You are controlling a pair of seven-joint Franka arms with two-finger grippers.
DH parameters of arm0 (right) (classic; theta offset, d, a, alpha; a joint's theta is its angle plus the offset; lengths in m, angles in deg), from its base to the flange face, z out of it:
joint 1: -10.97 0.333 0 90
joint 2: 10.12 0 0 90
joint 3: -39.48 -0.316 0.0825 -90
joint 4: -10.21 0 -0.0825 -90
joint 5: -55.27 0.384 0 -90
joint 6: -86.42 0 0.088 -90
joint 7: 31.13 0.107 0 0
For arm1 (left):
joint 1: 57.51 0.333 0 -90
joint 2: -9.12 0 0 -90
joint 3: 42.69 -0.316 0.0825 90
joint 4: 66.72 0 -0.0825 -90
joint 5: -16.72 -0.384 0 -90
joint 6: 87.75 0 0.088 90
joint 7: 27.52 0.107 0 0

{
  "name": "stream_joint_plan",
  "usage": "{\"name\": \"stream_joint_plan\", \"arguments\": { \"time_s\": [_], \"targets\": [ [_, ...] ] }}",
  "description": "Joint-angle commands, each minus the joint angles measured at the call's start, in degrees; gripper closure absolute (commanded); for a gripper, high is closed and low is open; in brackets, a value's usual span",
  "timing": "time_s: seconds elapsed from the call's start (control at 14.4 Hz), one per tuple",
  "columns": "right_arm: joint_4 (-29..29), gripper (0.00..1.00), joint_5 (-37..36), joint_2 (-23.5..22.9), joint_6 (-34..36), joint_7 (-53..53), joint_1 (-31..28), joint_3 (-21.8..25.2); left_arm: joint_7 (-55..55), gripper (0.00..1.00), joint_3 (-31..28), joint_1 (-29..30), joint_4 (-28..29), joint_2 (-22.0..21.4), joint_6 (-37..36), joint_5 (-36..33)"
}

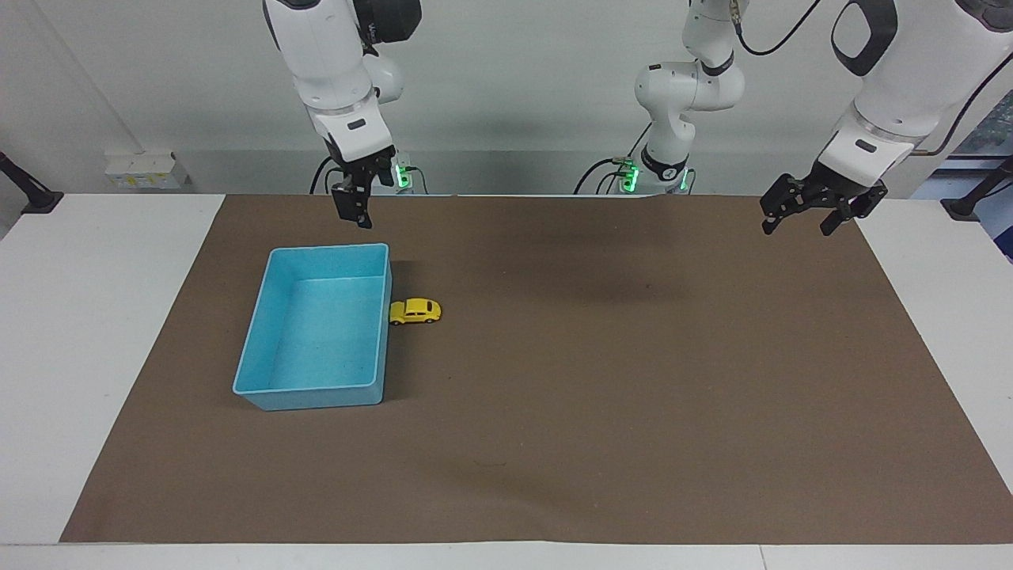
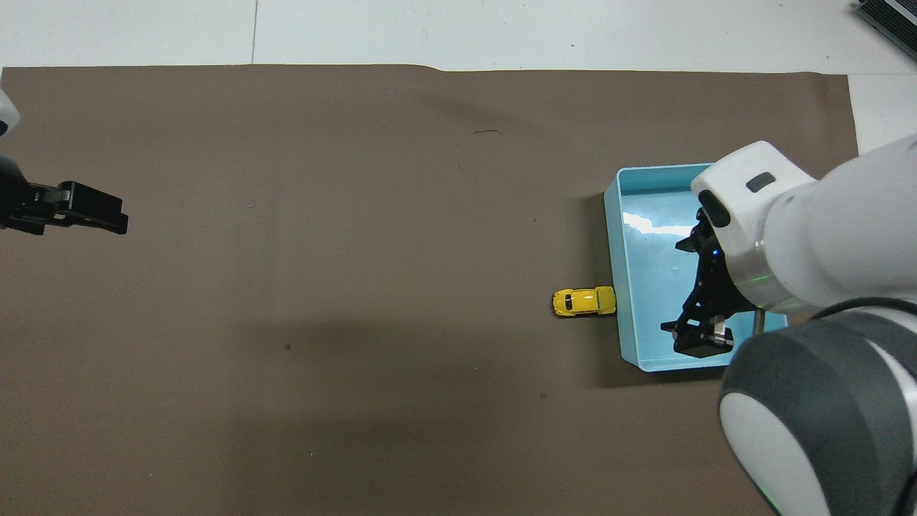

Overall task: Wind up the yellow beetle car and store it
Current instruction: 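Lower the right gripper beside the bin toward the yellow car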

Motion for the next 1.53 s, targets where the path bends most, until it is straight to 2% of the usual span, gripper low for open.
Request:
{"name": "stream_joint_plan", "arguments": {
  "time_s": [0.0,0.49,0.69,0.97,1.25,1.46],
  "targets": [
    [-6.14,0.00,-0.86,1.32,-4.95,-5.82,0.92,-0.16,-0.52,0.00,0.40,0.18,0.86,-1.27,-0.76,0.74],
    [-13.00,0.00,-2.27,0.00,-13.13,-12.86,1.37,-0.25,-0.69,0.00,0.31,0.62,0.77,-1.18,-0.59,0.74],
    [-15.29,0.00,-2.35,0.09,-15.42,-13.40,1.37,-0.25,-0.69,0.00,0.22,0.97,0.77,-1.18,-0.59,0.65],
    [-21.08,0.00,-2.44,0.09,-22.70,-14.28,1.37,-0.25,-0.78,0.00,0.31,0.80,0.77,-1.18,-0.59,0.65],
    [-23.38,0.00,-2.44,-0.34,-25.96,-14.28,1.37,-0.16,-0.69,0.00,0.22,0.97,0.77,-1.18,-0.59,0.65],
    [-26.62,0.00,-2.44,-2.45,-32.71,-14.28,1.80,-0.25,-0.78,0.00,0.22,0.89,0.77,-1.18,-0.59,0.65]
  ]
}}
